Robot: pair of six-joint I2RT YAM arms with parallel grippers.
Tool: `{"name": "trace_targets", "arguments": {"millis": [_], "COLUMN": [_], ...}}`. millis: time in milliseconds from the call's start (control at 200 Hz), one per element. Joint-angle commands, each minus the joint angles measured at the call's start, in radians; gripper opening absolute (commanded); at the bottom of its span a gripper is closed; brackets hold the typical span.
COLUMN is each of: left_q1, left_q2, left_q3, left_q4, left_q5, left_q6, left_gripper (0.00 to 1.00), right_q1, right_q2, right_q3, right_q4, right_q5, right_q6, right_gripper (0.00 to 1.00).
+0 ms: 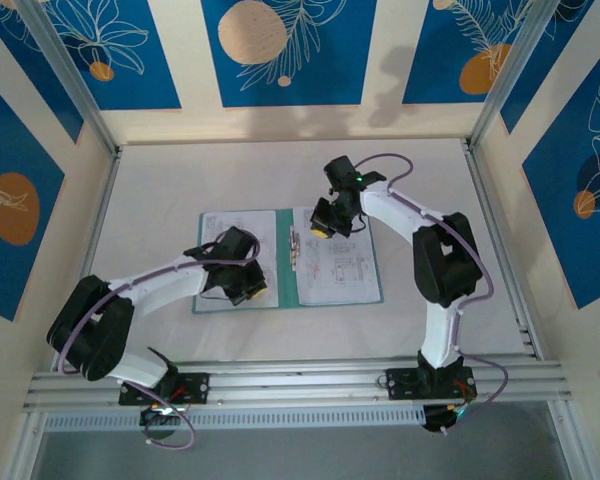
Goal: Put the files into the folder
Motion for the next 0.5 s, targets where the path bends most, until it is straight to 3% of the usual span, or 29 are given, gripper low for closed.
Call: {"name": "trace_targets", "arguments": {"millis": [0, 495], "left_q1": [0.024, 0.066], "left_q2": [0.019, 0.061], "left_q3": [0.015, -0.073], "left_q4": [-0.073, -0.082], "left_q5": [-0.025, -0.072], "left_q6": [0.074, 0.133], "left_gripper": [0.01, 0.0], "right_q1": [0.012, 0.031], "right_q2": [0.062, 0.289], "right_q3": [0.081, 0.331], "right_q4": [-0.017, -0.058], "right_q5": [-0.013, 0.008], "right_q6": [-0.013, -0.029], "right_gripper": [0.0, 0.0]}}
